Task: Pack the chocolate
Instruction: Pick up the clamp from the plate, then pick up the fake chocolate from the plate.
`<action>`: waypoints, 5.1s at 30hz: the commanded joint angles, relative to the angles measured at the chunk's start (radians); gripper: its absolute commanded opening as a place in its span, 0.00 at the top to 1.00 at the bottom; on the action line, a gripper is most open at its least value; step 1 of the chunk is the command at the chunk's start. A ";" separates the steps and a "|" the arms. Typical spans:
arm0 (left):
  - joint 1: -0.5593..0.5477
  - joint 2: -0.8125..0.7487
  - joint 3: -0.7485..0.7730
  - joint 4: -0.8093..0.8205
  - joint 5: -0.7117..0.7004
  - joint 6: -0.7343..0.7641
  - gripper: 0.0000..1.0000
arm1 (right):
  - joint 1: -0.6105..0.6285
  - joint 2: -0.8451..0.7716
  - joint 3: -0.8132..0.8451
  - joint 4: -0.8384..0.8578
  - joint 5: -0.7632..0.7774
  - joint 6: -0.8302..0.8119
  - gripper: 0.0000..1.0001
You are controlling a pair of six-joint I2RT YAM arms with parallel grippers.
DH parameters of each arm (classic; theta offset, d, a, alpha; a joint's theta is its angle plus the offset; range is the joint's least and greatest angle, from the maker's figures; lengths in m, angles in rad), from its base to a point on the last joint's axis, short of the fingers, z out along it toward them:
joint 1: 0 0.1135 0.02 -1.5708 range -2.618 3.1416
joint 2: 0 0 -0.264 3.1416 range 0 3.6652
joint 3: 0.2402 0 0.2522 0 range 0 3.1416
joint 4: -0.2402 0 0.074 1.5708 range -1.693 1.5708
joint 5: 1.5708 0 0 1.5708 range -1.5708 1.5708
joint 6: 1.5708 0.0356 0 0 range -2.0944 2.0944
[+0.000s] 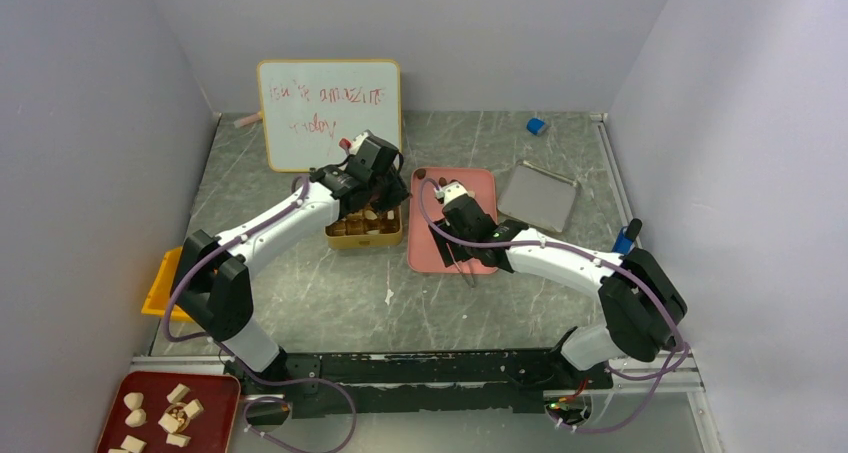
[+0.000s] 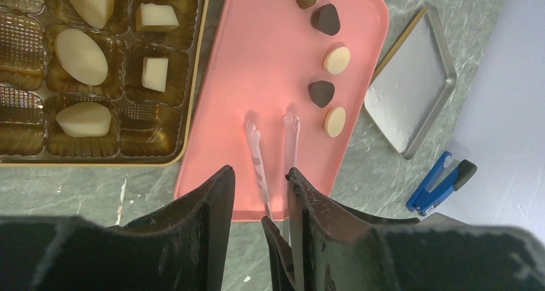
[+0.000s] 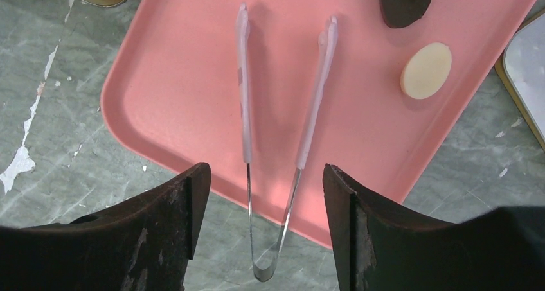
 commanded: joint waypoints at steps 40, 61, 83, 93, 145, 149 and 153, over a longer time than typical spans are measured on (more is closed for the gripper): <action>0.041 -0.048 -0.005 0.027 0.023 0.039 0.58 | -0.044 0.010 0.058 -0.090 0.015 0.071 0.81; 0.069 -0.095 -0.053 0.083 0.079 0.022 0.57 | -0.103 -0.060 0.077 -0.340 0.111 0.175 0.58; 0.095 -0.069 -0.022 0.082 0.099 0.026 0.57 | -0.168 0.115 0.085 -0.299 0.042 0.171 0.50; 0.124 -0.048 -0.017 0.092 0.124 0.030 0.57 | -0.199 0.193 0.132 -0.275 0.020 0.144 0.50; 0.195 -0.139 -0.067 0.071 0.126 0.051 0.57 | -0.156 0.161 0.398 -0.482 -0.063 0.109 0.76; 0.200 -0.160 -0.056 0.046 0.095 0.068 0.57 | -0.097 0.191 0.444 -0.489 -0.071 0.106 0.76; 0.207 -0.183 -0.061 0.029 0.077 0.077 0.57 | -0.038 0.226 0.485 -0.492 -0.077 0.108 0.76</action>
